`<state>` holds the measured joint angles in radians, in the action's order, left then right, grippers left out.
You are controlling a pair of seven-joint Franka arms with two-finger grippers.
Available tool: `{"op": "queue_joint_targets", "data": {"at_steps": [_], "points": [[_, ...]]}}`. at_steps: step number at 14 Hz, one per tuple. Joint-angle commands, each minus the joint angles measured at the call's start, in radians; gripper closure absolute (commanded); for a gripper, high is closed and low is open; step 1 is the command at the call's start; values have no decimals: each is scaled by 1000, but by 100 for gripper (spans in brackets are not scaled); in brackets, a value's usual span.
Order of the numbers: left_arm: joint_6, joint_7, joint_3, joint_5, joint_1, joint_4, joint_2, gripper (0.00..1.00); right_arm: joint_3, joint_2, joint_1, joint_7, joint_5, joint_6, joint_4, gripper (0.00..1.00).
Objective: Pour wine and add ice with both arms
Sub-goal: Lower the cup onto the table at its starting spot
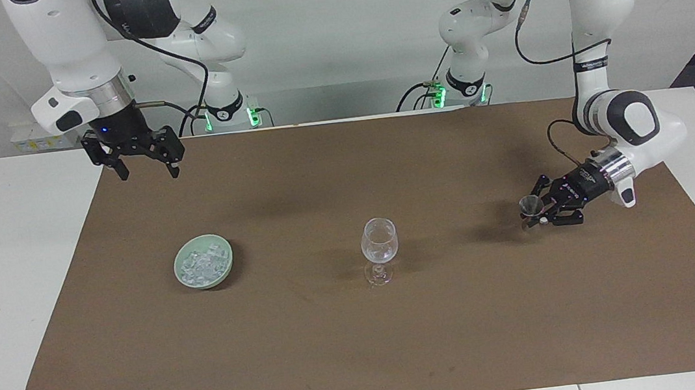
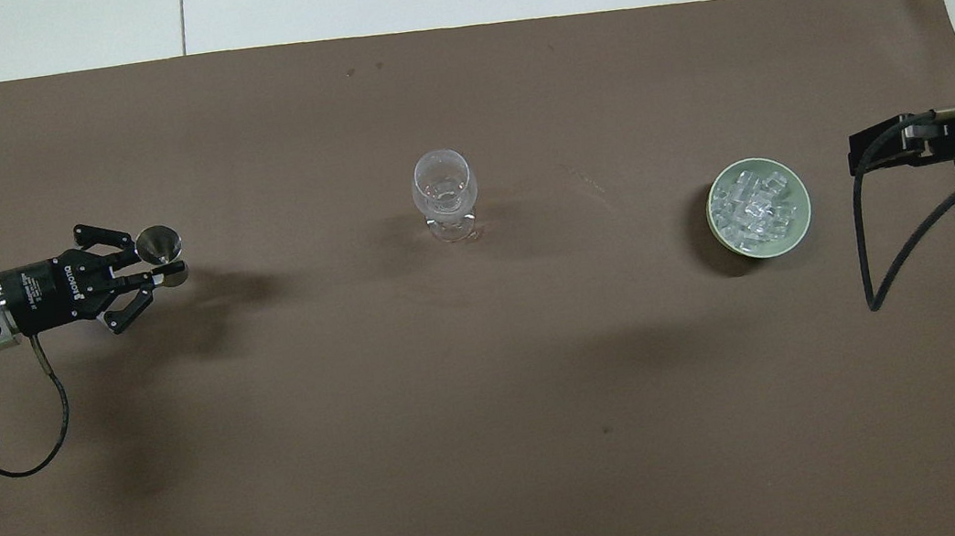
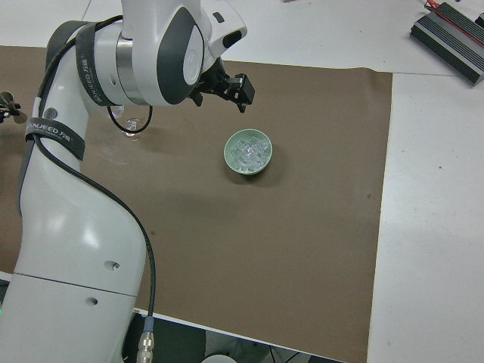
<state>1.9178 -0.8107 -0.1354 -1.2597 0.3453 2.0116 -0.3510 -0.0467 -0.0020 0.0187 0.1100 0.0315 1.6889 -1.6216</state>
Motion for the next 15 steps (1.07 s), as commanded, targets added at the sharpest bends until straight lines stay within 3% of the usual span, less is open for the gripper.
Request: {"op": "queue_joint_targets", "data": {"at_steps": [1, 9, 15], "points": [[-34, 60, -9, -29, 50, -7, -39, 100, 1, 2, 6, -21, -16, -2, 3, 0], [-34, 80, -9, -193, 76, 47, -51, 100, 1, 2, 6, -21, -16, -2, 3, 0], [-57, 127, -9, -202, 106, 55, -79, 100, 1, 2, 6, -21, -16, -2, 3, 0]]}}
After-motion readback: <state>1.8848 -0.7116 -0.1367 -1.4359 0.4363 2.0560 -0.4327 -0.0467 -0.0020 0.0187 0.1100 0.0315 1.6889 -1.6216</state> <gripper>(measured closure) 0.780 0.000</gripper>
